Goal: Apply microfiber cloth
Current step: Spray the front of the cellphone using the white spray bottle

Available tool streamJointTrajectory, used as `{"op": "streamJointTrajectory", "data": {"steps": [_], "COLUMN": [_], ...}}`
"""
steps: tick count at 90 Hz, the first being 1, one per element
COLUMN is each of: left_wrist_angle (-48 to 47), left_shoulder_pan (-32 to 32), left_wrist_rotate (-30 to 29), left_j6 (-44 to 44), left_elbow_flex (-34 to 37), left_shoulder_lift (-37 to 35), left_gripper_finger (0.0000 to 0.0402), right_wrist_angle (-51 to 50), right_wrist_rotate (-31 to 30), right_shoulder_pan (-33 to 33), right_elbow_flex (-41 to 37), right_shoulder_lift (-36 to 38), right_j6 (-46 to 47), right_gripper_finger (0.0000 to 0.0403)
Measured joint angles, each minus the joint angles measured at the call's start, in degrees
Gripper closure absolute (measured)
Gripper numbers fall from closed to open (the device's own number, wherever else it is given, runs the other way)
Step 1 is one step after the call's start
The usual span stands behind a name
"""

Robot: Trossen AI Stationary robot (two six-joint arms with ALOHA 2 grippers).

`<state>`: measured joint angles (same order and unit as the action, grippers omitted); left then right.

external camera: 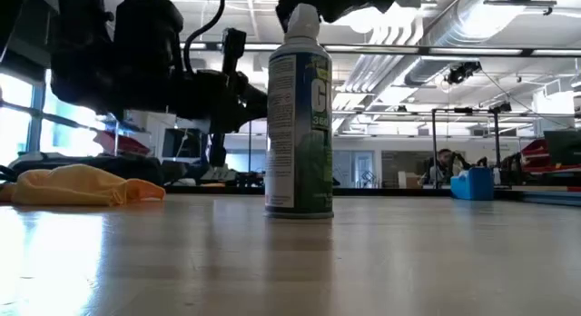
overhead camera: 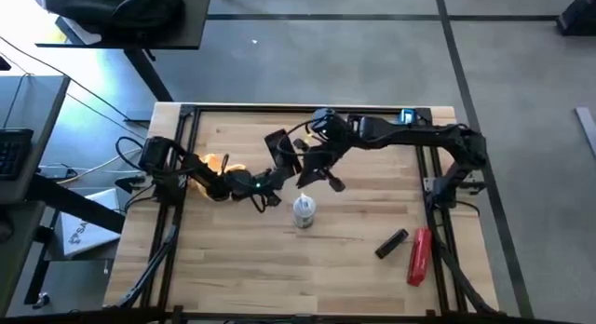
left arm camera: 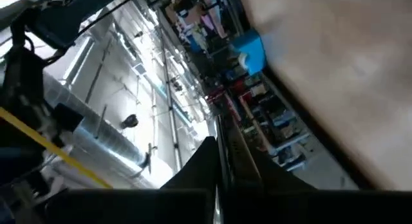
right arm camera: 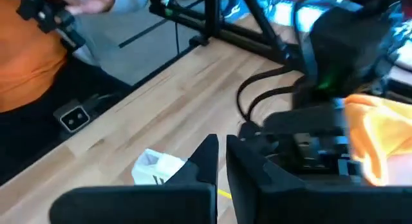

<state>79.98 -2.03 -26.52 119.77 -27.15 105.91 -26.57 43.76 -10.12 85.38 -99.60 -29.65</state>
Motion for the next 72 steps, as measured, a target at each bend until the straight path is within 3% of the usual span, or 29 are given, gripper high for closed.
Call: {"op": "streamJointTrajectory", "data": {"steps": [72], "left_wrist_angle": [-0.4], "left_shoulder_pan": [-0.5], "left_wrist_rotate": [6.1], "left_j6": [-0.1], "left_elbow_flex": [0.0], "left_shoulder_lift": [0.0], "left_gripper_finger": [0.0394], "right_wrist_angle": [-6.5], "right_wrist_rotate": [-0.6], "right_shoulder_pan": [-0.8], "right_elbow_flex": [0.0], "right_shoulder_lift": [-1.7], "right_j6": [-2.9], "right_gripper_finger": [0.0403]}}
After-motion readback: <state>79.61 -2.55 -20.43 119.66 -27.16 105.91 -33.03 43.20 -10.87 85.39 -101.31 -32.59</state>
